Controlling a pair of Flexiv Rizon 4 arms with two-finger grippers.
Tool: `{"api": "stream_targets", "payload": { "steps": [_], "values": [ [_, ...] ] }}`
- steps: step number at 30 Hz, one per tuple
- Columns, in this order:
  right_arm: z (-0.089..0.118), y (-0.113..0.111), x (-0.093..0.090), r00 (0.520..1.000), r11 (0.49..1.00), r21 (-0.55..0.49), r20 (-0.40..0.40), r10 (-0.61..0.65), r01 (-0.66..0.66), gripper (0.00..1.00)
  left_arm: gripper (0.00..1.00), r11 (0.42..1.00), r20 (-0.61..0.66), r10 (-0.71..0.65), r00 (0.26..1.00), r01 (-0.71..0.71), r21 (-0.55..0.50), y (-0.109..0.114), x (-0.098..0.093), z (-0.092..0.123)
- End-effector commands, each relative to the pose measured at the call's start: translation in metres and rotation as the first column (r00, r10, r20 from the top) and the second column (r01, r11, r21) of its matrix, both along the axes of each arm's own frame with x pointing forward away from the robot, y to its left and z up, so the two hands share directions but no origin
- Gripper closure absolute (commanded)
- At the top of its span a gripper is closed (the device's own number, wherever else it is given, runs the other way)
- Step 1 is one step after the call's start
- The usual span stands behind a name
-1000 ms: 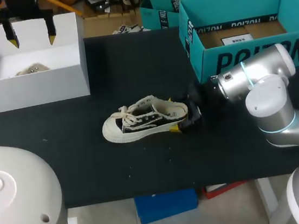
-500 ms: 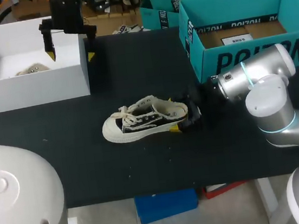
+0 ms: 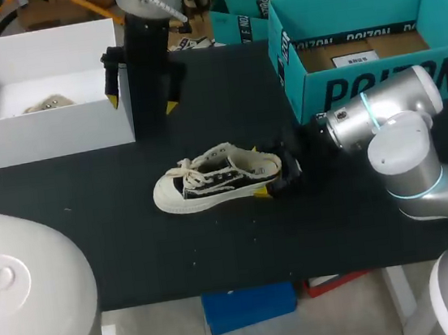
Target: Take the shoe out of the shoebox, open the shoe tongue, remove and reinsert the insole, then place the shoe into the shoebox
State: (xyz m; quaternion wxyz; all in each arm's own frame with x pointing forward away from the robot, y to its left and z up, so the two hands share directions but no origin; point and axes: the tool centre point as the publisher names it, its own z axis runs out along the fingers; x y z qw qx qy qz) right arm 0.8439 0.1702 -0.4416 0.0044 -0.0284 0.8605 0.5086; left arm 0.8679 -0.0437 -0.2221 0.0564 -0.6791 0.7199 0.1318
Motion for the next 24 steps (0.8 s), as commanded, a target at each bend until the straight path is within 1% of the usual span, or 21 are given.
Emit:
{"api": "stream_targets", "payload": {
  "steps": [1,11,12,13,14,15,16,20,24],
  "values": [
    [-0.003,0.002,0.001,1.0,1.0,-0.001,0.0,-0.002,0.002,1.0,0.0,1.0,-0.001,0.0,1.0,0.0,0.004,-0.001,0.001,0.001],
    [-0.003,0.002,0.001,1.0,1.0,-0.001,0.0,-0.002,0.002,1.0,0.0,1.0,-0.001,0.0,1.0,0.0,0.004,-0.001,0.001,0.001],
    [-0.003,0.002,0.001,1.0,1.0,-0.001,0.0,-0.002,0.002,1.0,0.0,1.0,0.001,0.002,1.0,-0.002,0.008,0.0,0.001,0.001],
    [-0.003,0.002,0.001,1.0,1.0,-0.001,0.0,-0.002,0.002,1.0,0.0,0.999,0.01,0.022,1.0,-0.023,0.037,-0.001,0.0,0.0],
    [-0.003,0.002,0.001,1.0,1.0,-0.001,0.0,-0.002,0.002,1.0,0.0,0.995,0.019,0.053,0.998,-0.054,0.081,-0.003,0.0,-0.003],
    [-0.003,0.002,0.001,1.0,1.0,-0.001,0.0,-0.002,0.002,1.0,0.0,0.996,0.002,0.046,0.999,-0.046,0.075,-0.006,-0.001,-0.005],
    [-0.003,0.002,0.001,1.0,1.0,-0.001,0.0,-0.002,0.002,1.0,0.0,0.994,-0.009,0.068,0.998,-0.067,0.081,-0.008,-0.001,-0.007],
    [-0.003,0.002,0.001,1.0,1.0,-0.001,0.0,-0.002,0.002,1.0,0.0,0.99,-0.031,0.087,0.996,-0.083,0.118,-0.016,-0.004,-0.015],
    [-0.003,0.002,0.001,1.0,1.0,-0.001,0.0,-0.002,0.002,1.0,0.0,0.987,-0.034,0.075,0.997,-0.07,0.148,-0.032,-0.014,-0.022]
  ]
}}
